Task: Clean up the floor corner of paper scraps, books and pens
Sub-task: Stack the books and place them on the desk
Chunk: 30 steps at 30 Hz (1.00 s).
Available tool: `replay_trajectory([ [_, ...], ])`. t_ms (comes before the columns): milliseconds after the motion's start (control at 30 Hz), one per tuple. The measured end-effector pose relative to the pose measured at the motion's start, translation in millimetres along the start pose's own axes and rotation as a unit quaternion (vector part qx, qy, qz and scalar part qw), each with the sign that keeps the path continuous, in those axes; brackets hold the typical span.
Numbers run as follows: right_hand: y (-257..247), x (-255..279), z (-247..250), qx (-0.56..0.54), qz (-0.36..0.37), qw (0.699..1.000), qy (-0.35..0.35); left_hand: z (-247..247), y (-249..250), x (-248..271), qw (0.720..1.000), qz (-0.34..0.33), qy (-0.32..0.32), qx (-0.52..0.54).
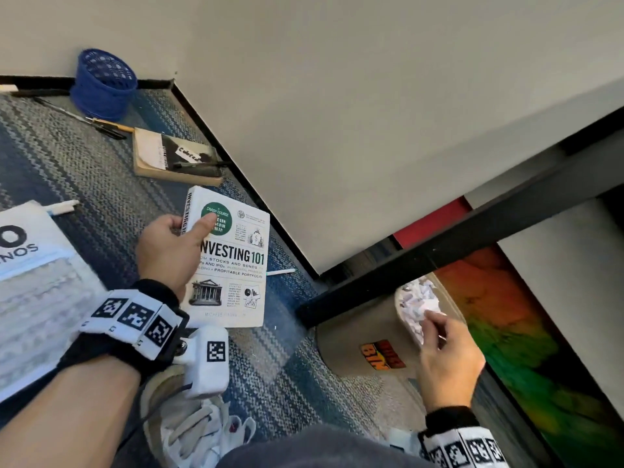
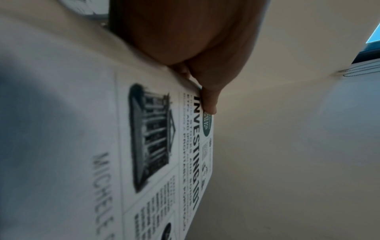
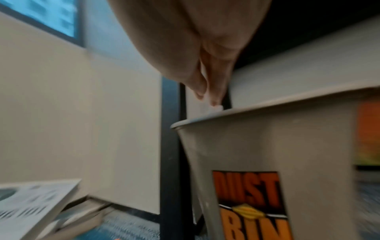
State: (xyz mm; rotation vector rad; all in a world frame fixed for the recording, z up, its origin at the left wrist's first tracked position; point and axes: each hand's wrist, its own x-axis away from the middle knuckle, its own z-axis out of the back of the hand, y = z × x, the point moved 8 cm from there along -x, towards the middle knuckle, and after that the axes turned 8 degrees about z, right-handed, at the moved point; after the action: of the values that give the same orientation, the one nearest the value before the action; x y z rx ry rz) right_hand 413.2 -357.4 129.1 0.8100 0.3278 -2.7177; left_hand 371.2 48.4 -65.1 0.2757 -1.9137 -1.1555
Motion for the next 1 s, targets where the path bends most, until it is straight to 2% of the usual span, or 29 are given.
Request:
replay_trajectory([
  [67,27,0,1,0.038,-0.033,0.998,-0.025,-12,-1,7,1.0,0.0,-0.018,0.0],
  [133,32,0,1,0.043,-0.045,0.998,-0.02,-20,-2,13,1.0,0.001,-0.032,0.002],
  [233,-9,-4,-1,0.029,0.039,0.999,0.008,-14,0,15,1.0,0.0,-0.027,-0.001],
  [333,-73,-8,-29,-0.049,0.136,0.989,-0.012,4,12,13,1.0,-0.016,-0.002,-0.003],
  [467,-155,-15,-110,-0.118,0.226,0.959,-0.123,43,30,7,0.998,-0.034,0.057,-0.008],
  [600,-229,-29,-215,-0.097,0.285,0.906,-0.298,102,46,-1,0.982,-0.035,0.184,-0.003],
  [667,-254,-34,-267,-0.058,0.284,0.877,-0.384,130,49,-1,0.971,-0.028,0.238,-0.003],
  [767,-277,-45,-335,-0.04,0.225,0.841,-0.491,165,49,-3,0.96,-0.022,0.278,0.012],
  [833,-286,-59,-367,-0.043,0.19,0.839,-0.508,184,40,-12,0.957,-0.013,0.29,-0.002],
  [900,-301,-75,-399,-0.031,0.185,0.842,-0.506,204,32,-17,0.949,-0.009,0.314,-0.031],
  [1000,-315,-107,-432,-0.022,0.154,0.88,-0.449,225,21,-18,0.939,0.015,0.334,-0.075],
])
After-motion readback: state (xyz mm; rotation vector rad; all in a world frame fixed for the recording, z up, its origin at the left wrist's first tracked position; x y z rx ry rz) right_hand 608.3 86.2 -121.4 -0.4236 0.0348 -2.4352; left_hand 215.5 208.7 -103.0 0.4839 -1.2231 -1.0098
